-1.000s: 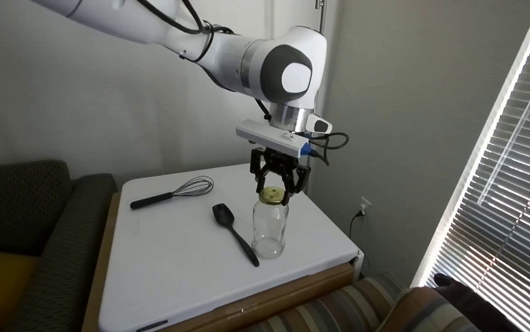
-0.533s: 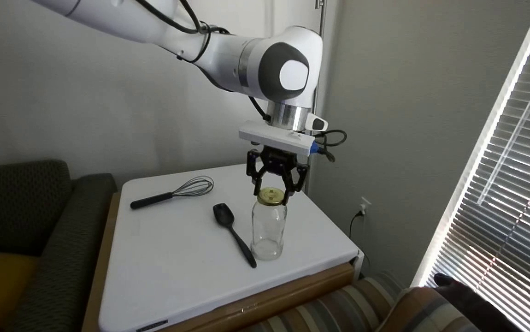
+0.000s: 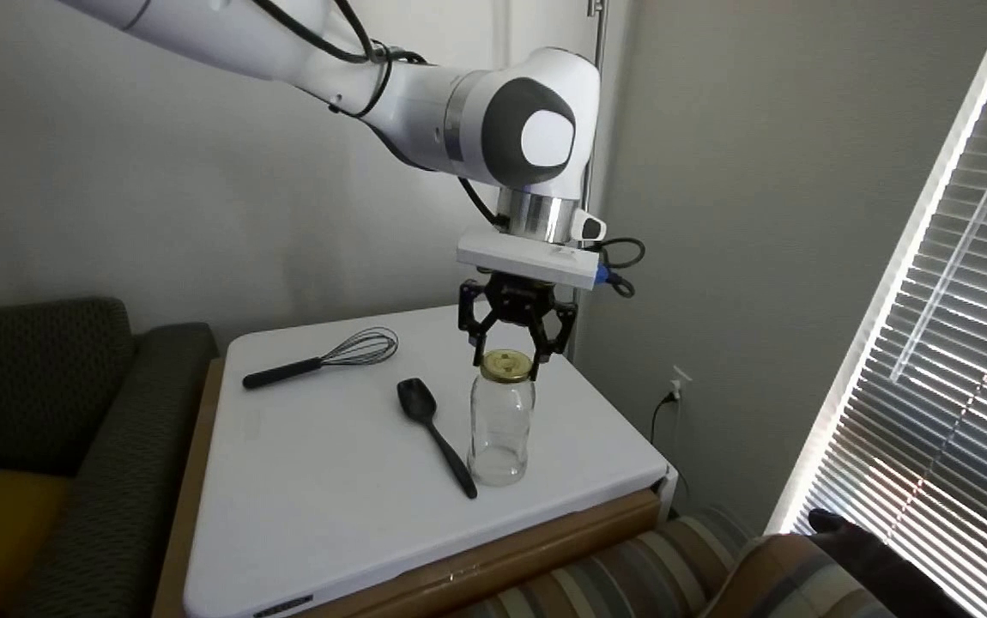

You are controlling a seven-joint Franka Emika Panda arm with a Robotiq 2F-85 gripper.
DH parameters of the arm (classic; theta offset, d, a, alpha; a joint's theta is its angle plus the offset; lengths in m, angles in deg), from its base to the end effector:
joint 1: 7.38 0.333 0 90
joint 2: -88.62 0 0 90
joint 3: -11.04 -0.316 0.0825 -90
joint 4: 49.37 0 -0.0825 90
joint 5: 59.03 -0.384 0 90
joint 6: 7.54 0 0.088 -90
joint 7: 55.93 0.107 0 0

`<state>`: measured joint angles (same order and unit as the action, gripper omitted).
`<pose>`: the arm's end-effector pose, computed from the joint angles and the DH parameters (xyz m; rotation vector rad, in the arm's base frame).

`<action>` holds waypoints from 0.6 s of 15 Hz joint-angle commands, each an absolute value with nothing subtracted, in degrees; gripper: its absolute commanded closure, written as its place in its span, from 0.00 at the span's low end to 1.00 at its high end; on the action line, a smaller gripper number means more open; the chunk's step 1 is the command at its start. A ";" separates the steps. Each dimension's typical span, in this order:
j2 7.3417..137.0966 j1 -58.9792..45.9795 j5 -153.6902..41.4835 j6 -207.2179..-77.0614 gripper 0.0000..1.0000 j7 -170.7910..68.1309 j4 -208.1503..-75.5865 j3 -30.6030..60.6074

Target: Take the lid off the glass jar

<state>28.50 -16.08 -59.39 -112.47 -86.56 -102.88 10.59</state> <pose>0.7625 -0.1124 0.2215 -3.0146 -0.5878 0.2136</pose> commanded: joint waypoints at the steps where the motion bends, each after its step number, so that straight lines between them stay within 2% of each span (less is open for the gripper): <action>1: 28.94 -16.65 -60.33 -116.18 0.53 -87.20 -104.18 9.93; 6: 29.00 -15.83 -58.18 -120.45 0.53 -90.72 -104.71 10.54; 9: 28.61 -16.95 -57.28 -116.62 0.53 -98.50 -104.20 7.97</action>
<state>28.25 -15.68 -58.54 -118.39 -91.43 -103.13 10.37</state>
